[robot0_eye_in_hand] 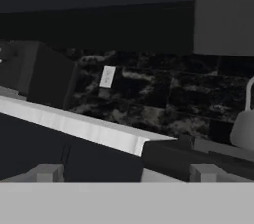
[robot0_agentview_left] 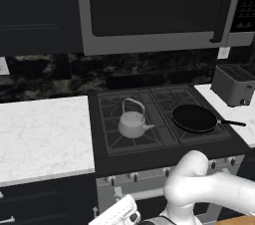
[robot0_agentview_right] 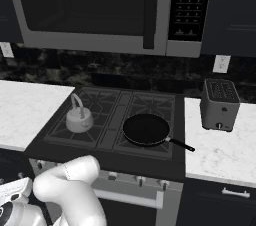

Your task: Pick the kettle from the counter and place it on a stove burner. Then turn the burner on.

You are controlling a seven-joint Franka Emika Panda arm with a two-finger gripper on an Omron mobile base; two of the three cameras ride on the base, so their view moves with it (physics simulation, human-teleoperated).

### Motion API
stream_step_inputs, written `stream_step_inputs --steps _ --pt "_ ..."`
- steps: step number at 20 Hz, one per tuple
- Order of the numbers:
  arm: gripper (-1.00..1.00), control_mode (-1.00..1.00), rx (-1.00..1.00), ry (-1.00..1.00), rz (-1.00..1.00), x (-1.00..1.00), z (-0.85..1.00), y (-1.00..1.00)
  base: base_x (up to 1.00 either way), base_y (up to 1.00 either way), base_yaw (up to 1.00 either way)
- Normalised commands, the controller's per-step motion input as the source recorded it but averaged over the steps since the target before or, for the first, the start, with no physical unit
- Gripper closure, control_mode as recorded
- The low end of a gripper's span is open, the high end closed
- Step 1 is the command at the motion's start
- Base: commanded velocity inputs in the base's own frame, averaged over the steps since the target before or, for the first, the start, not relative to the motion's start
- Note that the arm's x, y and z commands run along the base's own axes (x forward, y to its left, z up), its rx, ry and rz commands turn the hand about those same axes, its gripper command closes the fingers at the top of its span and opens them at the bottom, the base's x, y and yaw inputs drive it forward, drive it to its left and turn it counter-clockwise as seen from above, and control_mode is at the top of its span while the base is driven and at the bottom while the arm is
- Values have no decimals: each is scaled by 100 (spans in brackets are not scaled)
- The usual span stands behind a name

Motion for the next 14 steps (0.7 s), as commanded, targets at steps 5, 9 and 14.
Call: stream_step_inputs --steps 5,9,14 --pt "-100 -100 3 0 -17 37 -13 2 0 0 0" --pt "-100 -100 18 0 -17 33 -33 -6 0 0 0" --pt "-100 -100 36 5 -6 35 -22 -43 0 0 0"
